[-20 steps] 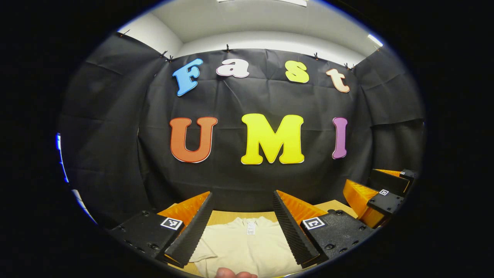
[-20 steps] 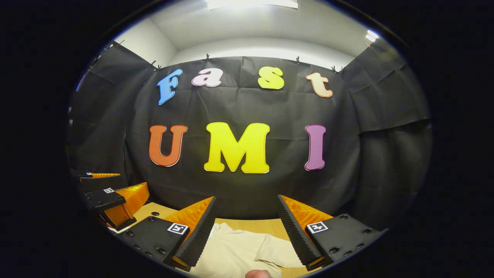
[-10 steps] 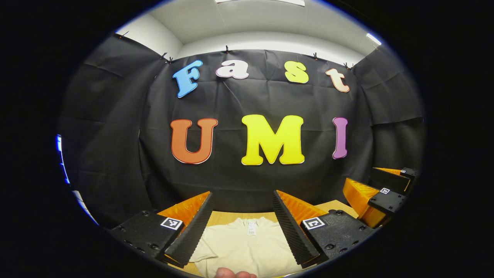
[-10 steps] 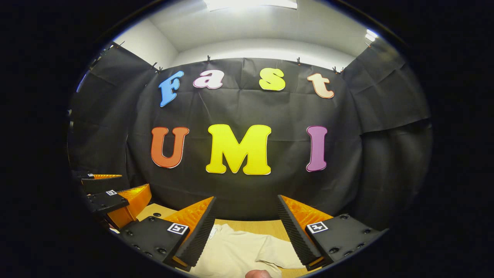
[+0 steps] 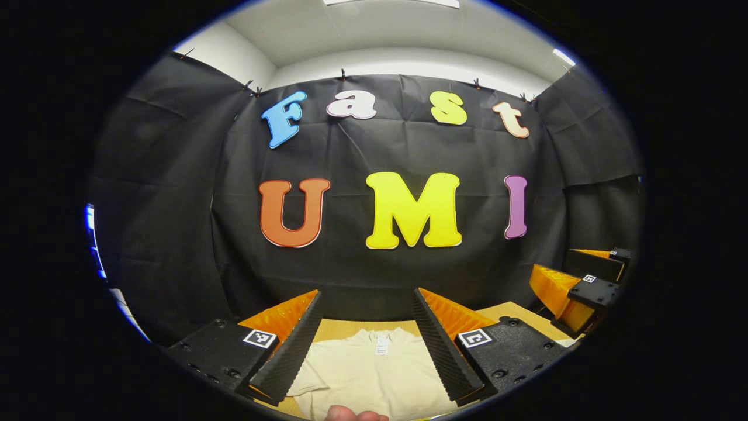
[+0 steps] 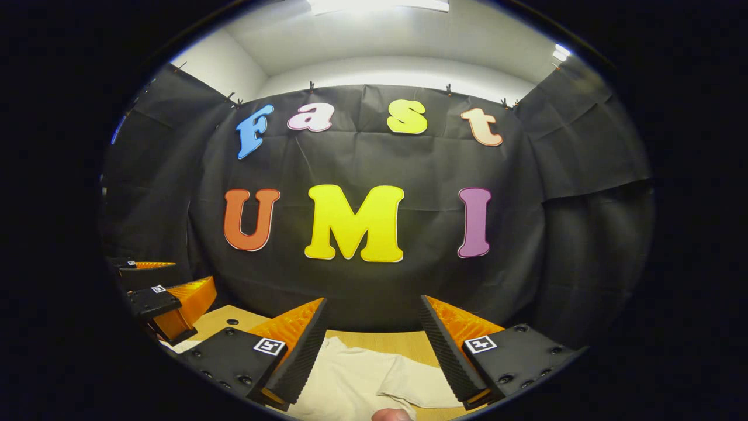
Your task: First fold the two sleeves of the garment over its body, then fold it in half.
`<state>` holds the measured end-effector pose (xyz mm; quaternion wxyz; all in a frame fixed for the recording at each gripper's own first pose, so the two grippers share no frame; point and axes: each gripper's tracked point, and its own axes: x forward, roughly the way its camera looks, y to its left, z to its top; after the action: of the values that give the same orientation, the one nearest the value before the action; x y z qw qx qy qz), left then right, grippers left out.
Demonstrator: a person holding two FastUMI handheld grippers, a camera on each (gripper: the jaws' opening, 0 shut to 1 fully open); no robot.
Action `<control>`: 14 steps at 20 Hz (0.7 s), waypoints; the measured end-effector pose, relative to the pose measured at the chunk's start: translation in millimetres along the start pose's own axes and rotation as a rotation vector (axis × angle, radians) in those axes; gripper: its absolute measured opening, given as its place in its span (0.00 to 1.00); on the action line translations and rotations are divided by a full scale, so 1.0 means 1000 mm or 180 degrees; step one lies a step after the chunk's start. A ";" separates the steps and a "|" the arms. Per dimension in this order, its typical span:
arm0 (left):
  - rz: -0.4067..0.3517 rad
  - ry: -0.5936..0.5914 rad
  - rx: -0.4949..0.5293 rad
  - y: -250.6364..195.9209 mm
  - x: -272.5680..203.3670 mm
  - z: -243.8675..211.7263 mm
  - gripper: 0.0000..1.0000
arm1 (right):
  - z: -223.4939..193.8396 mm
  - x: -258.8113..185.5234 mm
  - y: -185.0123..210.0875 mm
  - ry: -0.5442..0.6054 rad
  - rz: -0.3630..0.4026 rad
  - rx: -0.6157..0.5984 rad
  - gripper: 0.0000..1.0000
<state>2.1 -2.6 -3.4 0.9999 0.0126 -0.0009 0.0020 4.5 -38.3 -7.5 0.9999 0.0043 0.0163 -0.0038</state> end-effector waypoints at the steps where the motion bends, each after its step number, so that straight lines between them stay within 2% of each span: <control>1: -0.0018 0.0033 0.0002 -0.002 0.000 -0.003 0.97 | -0.005 0.000 -0.005 0.0034 -0.0013 0.0017 0.95; 7: -0.0211 0.0153 0.0056 -0.043 -0.006 -0.022 0.96 | -0.039 -0.006 -0.057 0.0272 -0.0068 0.0077 0.94; 11: -0.0385 0.0212 0.0034 -0.070 -0.004 -0.029 0.96 | -0.075 -0.022 -0.116 0.0556 -0.0193 -0.0024 0.95; 14: -0.0447 0.0243 0.0096 -0.087 0.001 -0.034 0.96 | -0.102 -0.041 -0.171 0.0750 -0.0399 -0.0085 0.95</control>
<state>3.6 -88.6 -39.9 0.9966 0.0276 0.0382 -0.0677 -41.0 -208.3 -110.0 0.9888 -0.0096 0.1339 -0.0655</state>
